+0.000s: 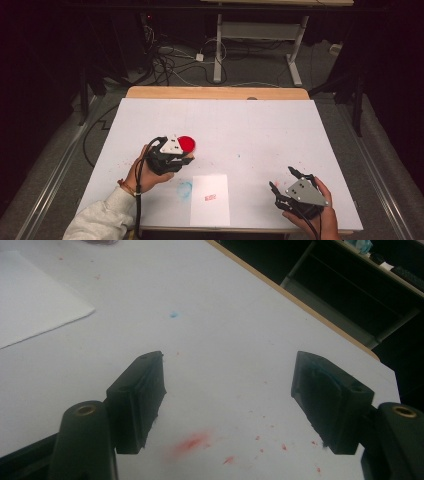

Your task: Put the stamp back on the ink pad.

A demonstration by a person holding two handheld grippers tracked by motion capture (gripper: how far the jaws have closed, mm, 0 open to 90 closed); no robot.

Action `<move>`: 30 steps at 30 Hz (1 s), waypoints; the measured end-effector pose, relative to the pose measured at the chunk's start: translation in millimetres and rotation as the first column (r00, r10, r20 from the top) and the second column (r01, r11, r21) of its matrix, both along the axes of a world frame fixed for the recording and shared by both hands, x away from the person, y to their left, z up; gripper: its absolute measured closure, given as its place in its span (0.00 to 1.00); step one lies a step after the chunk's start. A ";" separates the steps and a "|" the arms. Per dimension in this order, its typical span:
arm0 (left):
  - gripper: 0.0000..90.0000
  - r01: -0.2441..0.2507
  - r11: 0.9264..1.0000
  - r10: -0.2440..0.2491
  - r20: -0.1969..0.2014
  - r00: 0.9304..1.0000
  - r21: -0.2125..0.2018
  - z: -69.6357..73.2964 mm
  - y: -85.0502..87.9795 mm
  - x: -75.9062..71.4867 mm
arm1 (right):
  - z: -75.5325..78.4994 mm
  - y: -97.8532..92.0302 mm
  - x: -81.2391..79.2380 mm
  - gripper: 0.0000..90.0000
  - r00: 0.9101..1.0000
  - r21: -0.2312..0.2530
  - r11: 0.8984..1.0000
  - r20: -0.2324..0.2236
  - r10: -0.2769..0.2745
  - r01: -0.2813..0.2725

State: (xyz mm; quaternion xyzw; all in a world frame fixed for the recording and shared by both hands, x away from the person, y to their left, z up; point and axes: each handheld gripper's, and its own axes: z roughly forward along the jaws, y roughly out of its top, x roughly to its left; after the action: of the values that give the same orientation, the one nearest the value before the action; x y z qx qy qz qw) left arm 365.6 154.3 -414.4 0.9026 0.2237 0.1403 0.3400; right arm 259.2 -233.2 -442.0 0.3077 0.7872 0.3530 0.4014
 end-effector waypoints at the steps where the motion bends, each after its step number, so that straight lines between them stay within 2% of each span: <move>1: 0.81 -0.006 1.000 0.006 -0.001 1.000 -0.002 0.1 1.2 2.3 | 0.0 -0.2 0.1 0.33 1.000 0.001 1.000 0.000 -0.001 0.001; 9: 0.81 -0.059 0.998 0.059 -0.018 0.998 -0.008 -3.6 7.9 20.7 | -1.2 0.4 1.1 0.33 1.000 -0.003 1.000 -0.008 -0.002 0.002; 14: 0.81 -0.089 0.996 0.090 -0.018 0.996 0.009 -8.4 8.5 32.8 | -2.3 1.4 2.0 0.33 1.000 -0.009 1.000 -0.013 -0.002 0.002; 18: 0.81 -0.109 0.994 0.110 -0.038 0.993 0.016 -14.2 8.6 44.2 | -3.0 1.6 2.3 0.33 1.000 -0.010 1.000 -0.017 0.000 0.000; 26: 0.81 -0.157 0.985 0.162 -0.080 0.983 0.071 -32.4 4.7 67.4 | -4.9 1.6 3.4 0.33 1.000 -0.018 1.000 -0.026 -0.005 0.004; 29: 0.81 -0.170 0.981 0.180 -0.107 0.978 0.093 -38.5 3.5 74.3 | -5.4 2.0 3.4 0.33 1.000 -0.020 1.000 -0.030 -0.004 0.003; 30: 0.81 -0.171 0.982 0.180 -0.113 0.977 0.086 -40.2 3.7 75.8 | -5.5 1.9 3.4 0.33 1.000 -0.022 1.000 -0.031 -0.003 0.003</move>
State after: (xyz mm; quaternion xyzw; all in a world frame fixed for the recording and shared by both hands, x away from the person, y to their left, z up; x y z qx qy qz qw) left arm 441.4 158.0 -454.6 0.8984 0.3169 0.1235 0.2780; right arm 262.7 -231.3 -447.5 0.3098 0.7967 0.3388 0.3932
